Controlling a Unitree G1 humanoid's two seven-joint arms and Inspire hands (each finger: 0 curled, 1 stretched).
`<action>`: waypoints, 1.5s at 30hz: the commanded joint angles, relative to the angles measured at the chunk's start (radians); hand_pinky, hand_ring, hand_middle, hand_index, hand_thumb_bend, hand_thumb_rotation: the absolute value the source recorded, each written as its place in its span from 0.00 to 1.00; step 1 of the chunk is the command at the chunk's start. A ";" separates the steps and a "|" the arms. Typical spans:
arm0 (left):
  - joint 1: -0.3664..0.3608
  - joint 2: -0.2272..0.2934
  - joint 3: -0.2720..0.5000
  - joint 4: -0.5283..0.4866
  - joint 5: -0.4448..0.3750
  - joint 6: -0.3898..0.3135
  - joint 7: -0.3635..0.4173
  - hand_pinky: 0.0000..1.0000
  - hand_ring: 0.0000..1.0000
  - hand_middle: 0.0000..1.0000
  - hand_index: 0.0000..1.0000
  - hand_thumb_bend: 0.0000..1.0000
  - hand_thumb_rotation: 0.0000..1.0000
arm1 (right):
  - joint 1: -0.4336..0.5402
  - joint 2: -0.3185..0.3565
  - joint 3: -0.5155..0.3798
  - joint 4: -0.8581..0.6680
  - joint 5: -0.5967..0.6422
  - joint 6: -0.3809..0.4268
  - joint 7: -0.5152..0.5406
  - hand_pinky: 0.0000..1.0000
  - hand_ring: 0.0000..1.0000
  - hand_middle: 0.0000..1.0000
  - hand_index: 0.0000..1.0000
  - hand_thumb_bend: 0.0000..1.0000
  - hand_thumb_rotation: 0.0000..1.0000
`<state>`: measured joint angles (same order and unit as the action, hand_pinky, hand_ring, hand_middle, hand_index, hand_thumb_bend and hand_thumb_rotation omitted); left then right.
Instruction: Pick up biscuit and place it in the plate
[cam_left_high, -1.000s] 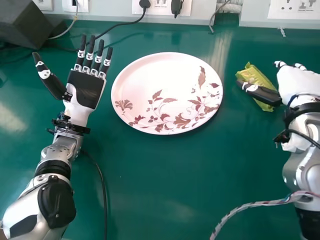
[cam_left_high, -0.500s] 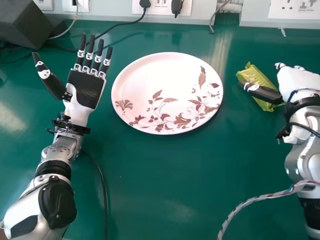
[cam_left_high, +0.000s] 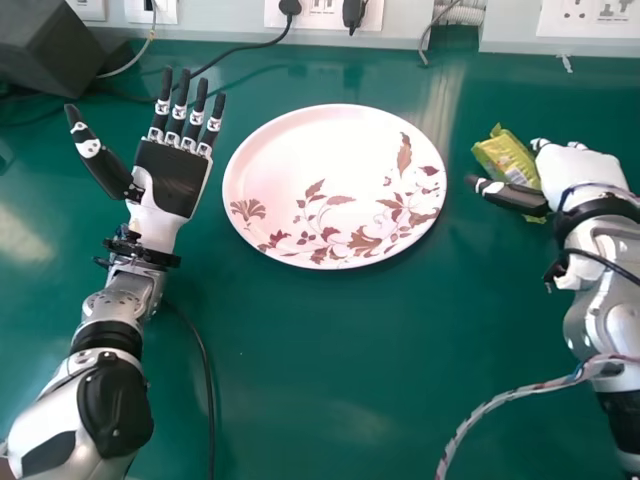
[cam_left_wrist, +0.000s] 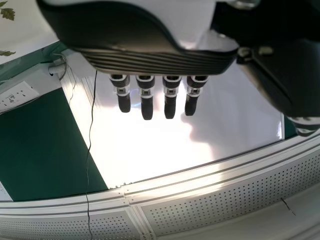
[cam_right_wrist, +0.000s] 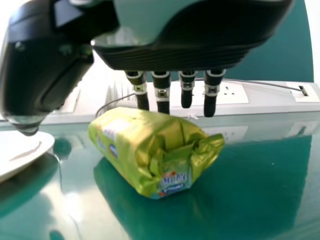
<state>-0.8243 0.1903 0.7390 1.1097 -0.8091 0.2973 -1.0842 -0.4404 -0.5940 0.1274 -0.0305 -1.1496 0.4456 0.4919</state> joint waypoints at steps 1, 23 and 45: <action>0.073 -0.036 0.002 0.028 -0.004 -0.004 0.004 1.00 0.97 1.00 1.00 1.00 0.66 | -0.013 -0.014 0.024 0.018 -0.005 -0.004 -0.002 0.90 0.87 0.82 0.97 1.00 0.50; 0.078 -0.034 -0.001 0.017 -0.031 0.018 0.001 0.96 0.97 1.00 1.00 1.00 0.59 | -0.041 -0.070 0.085 0.153 0.031 -0.035 -0.042 0.88 0.86 0.83 0.98 1.00 0.50; 0.087 -0.027 0.016 0.009 -0.081 0.100 -0.007 1.00 0.96 1.00 1.00 1.00 0.46 | 0.031 -0.114 0.118 0.124 -0.078 0.051 -0.083 0.83 0.83 0.81 0.97 0.97 0.47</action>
<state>-0.8062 0.1922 0.7434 1.0794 -0.8850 0.3789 -1.0923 -0.4356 -0.7031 0.2377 0.0993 -1.2140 0.4822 0.4222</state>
